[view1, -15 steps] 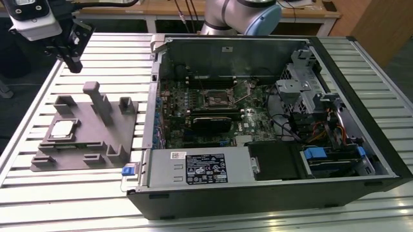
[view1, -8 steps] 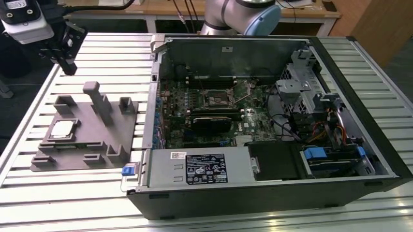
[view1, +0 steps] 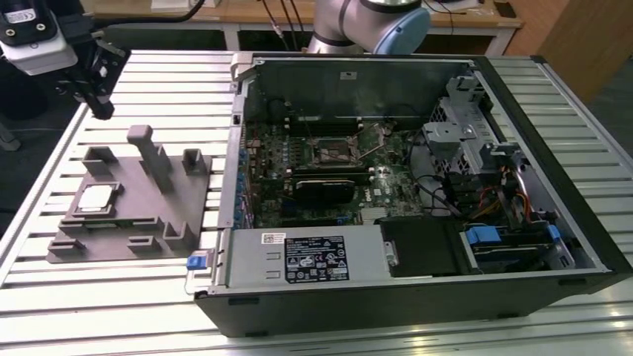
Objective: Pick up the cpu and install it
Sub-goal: 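Reach for the cpu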
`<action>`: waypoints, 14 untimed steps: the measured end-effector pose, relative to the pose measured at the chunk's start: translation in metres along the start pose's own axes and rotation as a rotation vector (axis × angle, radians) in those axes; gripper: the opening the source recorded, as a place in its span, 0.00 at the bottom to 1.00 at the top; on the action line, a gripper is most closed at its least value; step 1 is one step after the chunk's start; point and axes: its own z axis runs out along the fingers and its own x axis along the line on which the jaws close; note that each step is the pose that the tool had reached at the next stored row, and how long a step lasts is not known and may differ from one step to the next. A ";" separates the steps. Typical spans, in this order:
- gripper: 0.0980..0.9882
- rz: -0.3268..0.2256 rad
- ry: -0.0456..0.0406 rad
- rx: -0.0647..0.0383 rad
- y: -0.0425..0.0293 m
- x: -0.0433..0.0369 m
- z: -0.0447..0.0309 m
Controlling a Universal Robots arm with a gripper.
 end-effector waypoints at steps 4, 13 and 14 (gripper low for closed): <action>0.01 0.000 -0.0001 0.000 -0.0004 0.0038 0.0034; 0.01 0.000 0.0000 0.000 -0.0014 0.0123 0.0105; 0.01 0.000 0.0000 0.000 -0.0015 0.0132 0.0112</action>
